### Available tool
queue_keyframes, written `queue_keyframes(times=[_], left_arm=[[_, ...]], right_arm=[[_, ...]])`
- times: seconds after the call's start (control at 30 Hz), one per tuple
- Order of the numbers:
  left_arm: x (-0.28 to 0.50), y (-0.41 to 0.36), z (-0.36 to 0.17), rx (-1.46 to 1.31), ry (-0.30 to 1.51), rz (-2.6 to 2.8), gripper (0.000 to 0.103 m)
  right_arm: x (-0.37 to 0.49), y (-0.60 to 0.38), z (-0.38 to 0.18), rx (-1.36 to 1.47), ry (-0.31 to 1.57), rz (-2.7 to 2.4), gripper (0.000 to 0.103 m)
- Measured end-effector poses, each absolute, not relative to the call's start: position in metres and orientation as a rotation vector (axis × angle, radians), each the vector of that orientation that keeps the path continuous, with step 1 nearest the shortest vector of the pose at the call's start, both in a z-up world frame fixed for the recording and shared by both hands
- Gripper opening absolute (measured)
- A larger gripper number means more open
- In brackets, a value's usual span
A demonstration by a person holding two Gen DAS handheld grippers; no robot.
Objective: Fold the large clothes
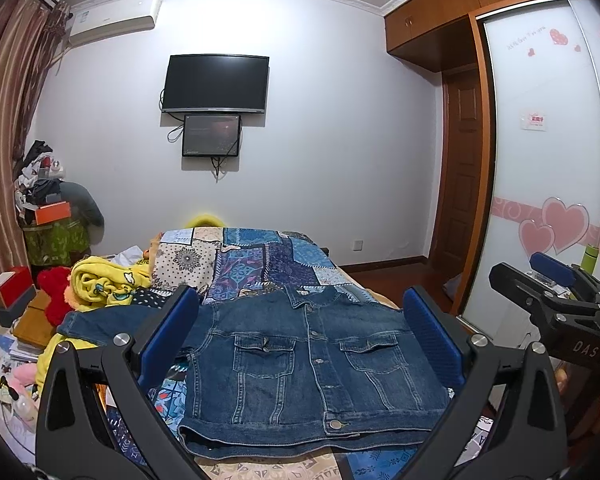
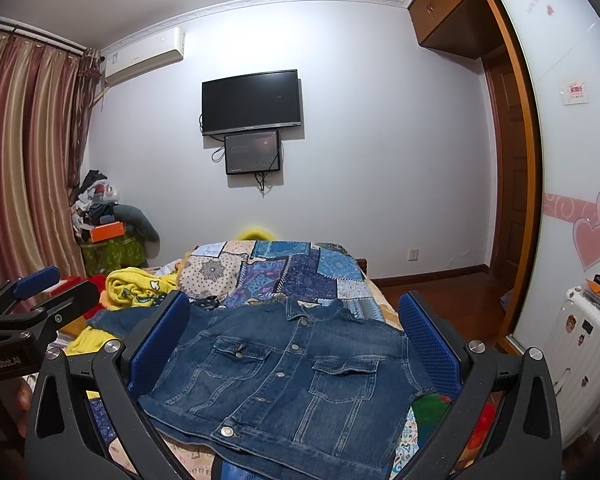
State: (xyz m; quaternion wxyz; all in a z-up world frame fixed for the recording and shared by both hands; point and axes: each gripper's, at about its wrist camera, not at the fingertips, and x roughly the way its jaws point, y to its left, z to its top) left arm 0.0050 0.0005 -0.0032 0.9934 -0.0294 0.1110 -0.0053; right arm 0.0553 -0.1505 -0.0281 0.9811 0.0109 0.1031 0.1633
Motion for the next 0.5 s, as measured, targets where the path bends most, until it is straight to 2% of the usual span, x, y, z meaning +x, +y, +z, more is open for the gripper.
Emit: queue_keyframes(times=[0.5], left_arm=[[0.0068, 0.0027, -0.0042, -0.071, 0.222, -0.008, 0.103]], right_arm=[[0.0545, -0.1507, -0.0268, 0.022, 0.206, 0.329, 0.103]])
